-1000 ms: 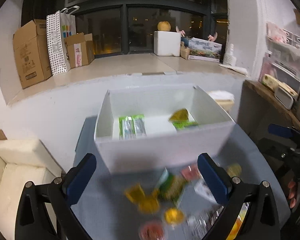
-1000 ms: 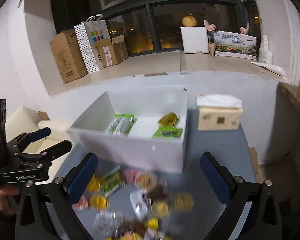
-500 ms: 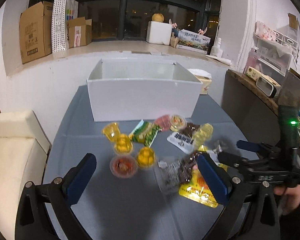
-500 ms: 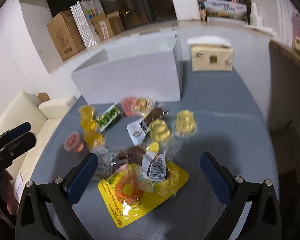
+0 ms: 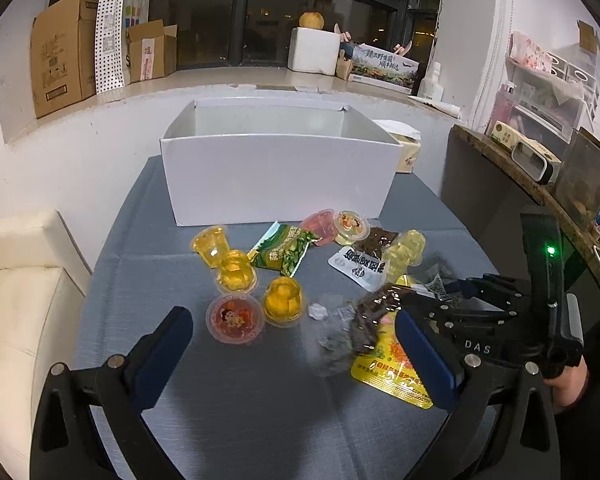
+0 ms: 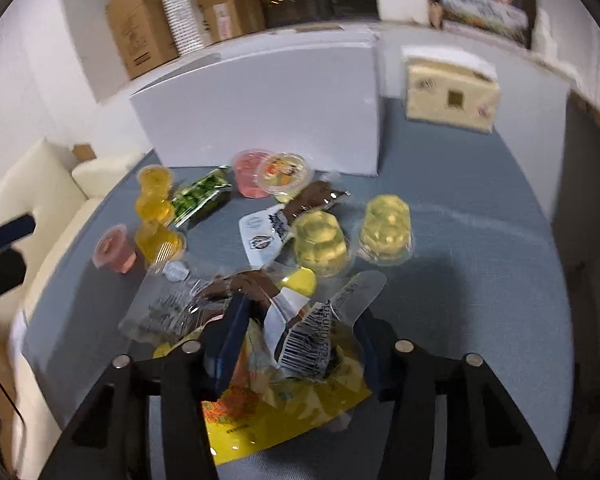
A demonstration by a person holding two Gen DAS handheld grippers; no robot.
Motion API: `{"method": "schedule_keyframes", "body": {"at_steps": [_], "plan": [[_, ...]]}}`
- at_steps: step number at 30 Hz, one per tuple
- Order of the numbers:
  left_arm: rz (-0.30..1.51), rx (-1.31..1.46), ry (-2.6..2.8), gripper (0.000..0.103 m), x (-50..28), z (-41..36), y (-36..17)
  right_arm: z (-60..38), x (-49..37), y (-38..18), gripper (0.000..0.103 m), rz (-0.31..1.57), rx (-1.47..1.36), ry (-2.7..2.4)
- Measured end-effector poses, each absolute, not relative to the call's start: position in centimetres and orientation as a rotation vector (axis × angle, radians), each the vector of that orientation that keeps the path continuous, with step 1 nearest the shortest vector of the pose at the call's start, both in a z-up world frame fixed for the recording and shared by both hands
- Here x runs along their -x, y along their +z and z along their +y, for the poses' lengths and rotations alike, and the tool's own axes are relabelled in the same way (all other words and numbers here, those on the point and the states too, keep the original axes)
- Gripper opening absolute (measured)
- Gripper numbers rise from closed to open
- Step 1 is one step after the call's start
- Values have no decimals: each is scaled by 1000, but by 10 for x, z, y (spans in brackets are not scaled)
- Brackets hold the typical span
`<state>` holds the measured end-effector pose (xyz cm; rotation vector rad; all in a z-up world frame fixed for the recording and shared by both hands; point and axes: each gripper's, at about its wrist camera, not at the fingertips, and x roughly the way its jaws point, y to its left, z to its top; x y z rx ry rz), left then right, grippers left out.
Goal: Organize snacks
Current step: 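Grasp the clear dried-meat pack with the right gripper, then grasp the yellow pea-snack bag with the left gripper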
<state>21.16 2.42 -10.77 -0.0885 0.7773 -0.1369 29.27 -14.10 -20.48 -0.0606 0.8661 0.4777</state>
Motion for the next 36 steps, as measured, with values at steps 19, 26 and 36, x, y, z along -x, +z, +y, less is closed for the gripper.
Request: {"method": "schedule_keyframes", "body": {"at_steps": [19, 26, 36], "plan": [[738, 95, -157, 103, -198, 19, -96, -117, -229, -120, 19, 650, 174, 550], [737, 57, -224, 103, -192, 4, -97, -131, -222, -105, 19, 615, 177, 525], [820, -102, -476, 103, -216, -73, -137, -183, -213, -73, 18, 555, 184, 431]]}}
